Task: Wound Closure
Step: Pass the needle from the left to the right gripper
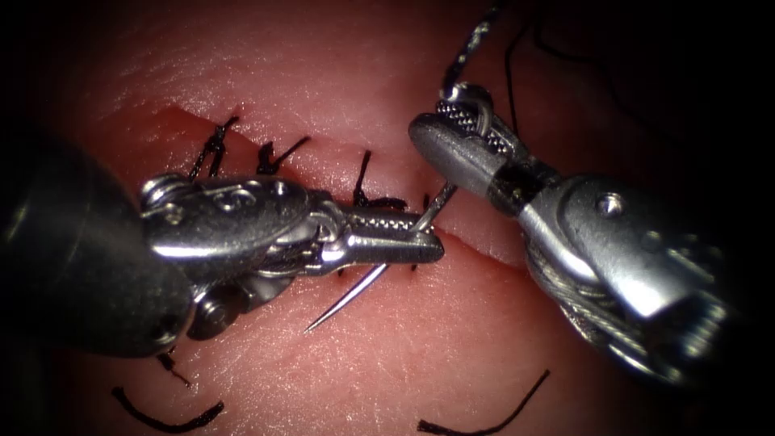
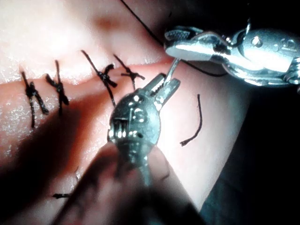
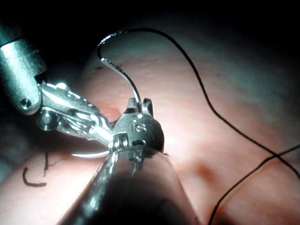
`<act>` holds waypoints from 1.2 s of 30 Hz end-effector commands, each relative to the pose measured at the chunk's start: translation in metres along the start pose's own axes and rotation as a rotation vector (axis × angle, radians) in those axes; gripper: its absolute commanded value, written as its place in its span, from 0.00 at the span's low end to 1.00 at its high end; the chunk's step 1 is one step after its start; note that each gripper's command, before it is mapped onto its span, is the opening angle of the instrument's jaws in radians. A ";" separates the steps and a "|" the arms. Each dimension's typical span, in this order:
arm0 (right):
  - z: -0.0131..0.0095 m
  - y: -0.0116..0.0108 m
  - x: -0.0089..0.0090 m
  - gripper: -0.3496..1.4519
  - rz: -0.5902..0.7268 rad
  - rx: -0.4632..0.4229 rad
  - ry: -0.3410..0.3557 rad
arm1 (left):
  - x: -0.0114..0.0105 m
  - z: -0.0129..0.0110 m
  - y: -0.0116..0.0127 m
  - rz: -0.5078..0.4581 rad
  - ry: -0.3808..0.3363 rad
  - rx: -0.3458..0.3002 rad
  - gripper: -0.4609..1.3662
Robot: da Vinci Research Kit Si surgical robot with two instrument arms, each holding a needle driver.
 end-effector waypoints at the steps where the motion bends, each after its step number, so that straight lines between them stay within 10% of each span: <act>1: 0.0000 0.0002 0.0000 0.00 -0.002 -0.013 -0.003 | 0.0000 -0.0001 0.0001 -0.001 0.000 -0.002 0.06; 5: -0.0002 0.0004 0.0000 0.00 -0.002 -0.013 0.002 | 0.0000 -0.0001 0.0003 -0.007 0.001 0.000 0.13; 7: -0.0002 0.0005 0.0000 0.00 -0.002 -0.013 0.005 | 0.0000 -0.0001 0.0003 -0.038 -0.001 0.002 0.59; 13: -0.0002 0.0008 0.0001 0.00 0.035 0.004 0.012 | 0.0001 -0.0001 0.0004 -0.053 -0.018 0.017 0.90; 36: -0.0024 0.0043 0.0001 0.00 0.002 0.091 0.011 | 0.0001 -0.0023 -0.0003 -0.046 -0.064 0.038 0.88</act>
